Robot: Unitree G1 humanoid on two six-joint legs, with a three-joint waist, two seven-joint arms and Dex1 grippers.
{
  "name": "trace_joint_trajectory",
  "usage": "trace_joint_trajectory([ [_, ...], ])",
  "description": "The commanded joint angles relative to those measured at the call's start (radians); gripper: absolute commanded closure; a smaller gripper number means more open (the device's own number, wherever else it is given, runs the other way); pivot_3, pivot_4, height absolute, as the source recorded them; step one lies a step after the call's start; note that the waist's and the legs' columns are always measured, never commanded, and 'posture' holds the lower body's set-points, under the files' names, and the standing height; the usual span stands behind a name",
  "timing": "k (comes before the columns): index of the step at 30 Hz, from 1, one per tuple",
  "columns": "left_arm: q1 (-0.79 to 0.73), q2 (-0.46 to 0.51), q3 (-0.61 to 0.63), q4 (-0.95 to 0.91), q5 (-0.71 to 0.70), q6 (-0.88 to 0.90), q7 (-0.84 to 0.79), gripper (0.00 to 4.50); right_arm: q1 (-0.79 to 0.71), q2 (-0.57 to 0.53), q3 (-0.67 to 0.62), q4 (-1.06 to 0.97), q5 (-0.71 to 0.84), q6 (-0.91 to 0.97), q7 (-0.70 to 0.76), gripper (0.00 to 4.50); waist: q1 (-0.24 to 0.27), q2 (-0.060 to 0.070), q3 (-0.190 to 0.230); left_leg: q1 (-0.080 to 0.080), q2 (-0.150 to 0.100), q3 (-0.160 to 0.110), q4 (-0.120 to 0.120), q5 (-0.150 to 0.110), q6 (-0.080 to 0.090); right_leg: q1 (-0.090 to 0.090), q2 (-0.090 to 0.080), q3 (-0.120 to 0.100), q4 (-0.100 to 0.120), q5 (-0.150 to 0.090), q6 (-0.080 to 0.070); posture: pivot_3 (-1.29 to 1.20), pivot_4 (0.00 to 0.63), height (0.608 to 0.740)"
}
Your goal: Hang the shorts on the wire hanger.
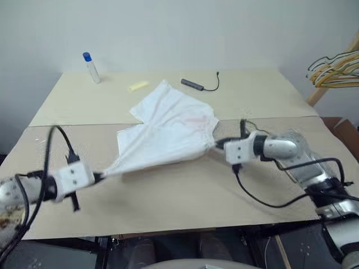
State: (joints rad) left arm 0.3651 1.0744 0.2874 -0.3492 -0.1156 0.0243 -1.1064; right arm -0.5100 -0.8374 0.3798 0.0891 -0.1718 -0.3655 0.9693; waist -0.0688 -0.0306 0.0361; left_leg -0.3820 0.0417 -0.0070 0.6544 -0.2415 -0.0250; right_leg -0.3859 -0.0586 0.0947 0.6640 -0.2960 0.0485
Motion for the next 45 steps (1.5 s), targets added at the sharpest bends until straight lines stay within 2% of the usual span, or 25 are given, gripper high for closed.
trace_joint_trajectory([
  [1, 0.08, 0.075, 0.045, -0.063, 0.021, -0.028, -0.11, 4.5, 0.013, -0.059, -0.023, -0.082, 0.061, 0.018, 0.118, 4.47, 0.009, 0.0, 0.0, 0.002, 0.0, 0.001, 0.0, 0.0, 0.0, 0.002, 0.0, 0.0, 0.0, 0.0, 0.0, 0.03, 0.0, 0.74],
  [6, 0.171, 0.125, 0.103, -0.093, 0.034, -0.047, -0.207, 4.5, 0.052, -0.083, -0.03, -0.117, 0.062, -0.056, 0.157, 4.47, 0.025, -0.001, 0.0, 0.005, 0.003, 0.004, -0.001, 0.0, 0.001, 0.003, 0.002, 0.001, 0.0, -0.001, -0.002, 0.03, 0.0, 0.74],
  [12, 0.164, 0.119, 0.118, -0.141, -0.013, -0.001, -0.25, 4.5, 0.114, -0.132, -0.038, -0.198, 0.142, -0.034, 0.258, 4.47, 0.035, 0.0, 0.0, 0.005, 0.003, 0.004, -0.001, -0.001, 0.001, 0.003, 0.002, 0.001, -0.001, -0.001, -0.002, 0.02, 0.0, 0.74],
  [16, 0.124, 0.114, 0.102, -0.139, -0.064, -0.012, -0.282, 3.67, 0.133, -0.141, -0.053, -0.224, 0.152, 0.007, 0.267, 3.42, 0.032, -0.001, 0.0, 0.006, 0.003, 0.005, -0.001, -0.001, 0.001, 0.003, 0.003, 0.002, 0.0, -0.001, -0.002, 0.01, 0.0, 0.74],
  [22, 0.099, 0.132, 0.134, -0.101, -0.082, -0.011, -0.349, 1.83, 0.188, -0.202, -0.122, -0.283, 0.277, 0.076, 0.327, 1.47, 0.029, -0.001, 0.0, 0.007, 0.004, 0.005, -0.001, -0.001, 0.002, 0.003, 0.004, 0.002, 0.0, -0.002, -0.003, -0.01, 0.0, 0.74],
  [26, 0.013, 0.121, 0.15, -0.089, -0.158, 0.029, -0.347, 0.59, 0.223, -0.215, -0.234, -0.306, 0.36, 0.241, 0.268, 0.13, 0.031, -0.001, 0.0, 0.007, 0.004, 0.005, -0.001, -0.001, 0.002, 0.004, 0.004, 0.001, 0.0, -0.002, -0.003, -0.02, 0.0, 0.74],
  [27, -0.039, 0.097, 0.141, -0.093, -0.212, 0.057, -0.32, 0.18, 0.218, -0.202, -0.266, -0.303, 0.352, 0.354, 0.203, 0.0, 0.03, -0.001, 0.0, 0.007, 0.004, 0.005, -0.001, -0.001, 0.002, 0.004, 0.004, 0.001, 0.0, -0.002, -0.003, -0.02, 0.0, 0.74],
  [28, -0.097, 0.064, 0.124, -0.1, -0.248, 0.076, -0.274, 0.02, 0.212, -0.186, -0.296, -0.296, 0.341, 0.459, 0.136, 0.0, 0.03, -0.001, 0.0, 0.008, 0.004, 0.005, -0.001, -0.001, 0.002, 0.004, 0.004, 0.001, 0.0, -0.002, -0.003, -0.02, 0.0, 0.74],
  [30, -0.23, -0.002, 0.078, -0.119, -0.311, 0.166, -0.16, 0.02, 0.194, -0.18, -0.327, -0.278, 0.323, 0.655, 0.055, 0.0, 0.033, -0.001, 0.0, 0.011, 0.004, 0.005, -0.001, -0.001, 0.002, 0.008, 0.004, 0.001, 0.0, -0.002, -0.003, -0.02, 0.0, 0.74],
  [34, -0.403, -0.098, -0.002, -0.159, -0.413, 0.275, -0.066, 0.02, 0.206, -0.18, -0.404, -0.243, 0.377, 0.855, 0.013, 0.0, 0.032, -0.002, -0.001, 0.012, 0.004, 0.004, 0.0, -0.002, 0.002, 0.01, 0.004, 0.001, -0.001, -0.002, -0.003, -0.04, 0.0, 0.74],
  [36, -0.441, -0.116, -0.03, -0.166, -0.441, 0.309, -0.05, 0.02, 0.181, -0.169, -0.416, -0.205, 0.402, 0.926, 0.014, 0.0, 0.026, -0.002, -0.001, 0.011, 0.004, 0.004, 0.0, -0.004, 0.003, 0.01, 0.004, 0.002, -0.001, -0.002, -0.002, -0.04, 0.0, 0.74],
  [41, -0.483, -0.123, -0.112, -0.16, -0.413, 0.304, -0.059, 0.02, -0.003, -0.102, -0.384, 0.073, 0.403, 1.128, -0.03, 0.0, -0.003, -0.001, -0.001, 0.013, 0.004, 0.004, 0.0, -0.004, 0.004, 0.011, 0.005, 0.003, -0.001, -0.002, -0.002, -0.05, 0.0, 0.74],
  [45, -0.501, -0.129, -0.131, -0.15, -0.423, 0.307, -0.059, 0.02, -0.107, -0.064, -0.326, 0.28, 0.36, 1.138, -0.011, 0.0, -0.006, 0.0, -0.001, 0.015, 0.004, 0.003, 0.0, -0.004, 0.004, 0.014, 0.006, 0.003, -0.002, -0.003, -0.002, -0.05, 0.0, 0.74],
])
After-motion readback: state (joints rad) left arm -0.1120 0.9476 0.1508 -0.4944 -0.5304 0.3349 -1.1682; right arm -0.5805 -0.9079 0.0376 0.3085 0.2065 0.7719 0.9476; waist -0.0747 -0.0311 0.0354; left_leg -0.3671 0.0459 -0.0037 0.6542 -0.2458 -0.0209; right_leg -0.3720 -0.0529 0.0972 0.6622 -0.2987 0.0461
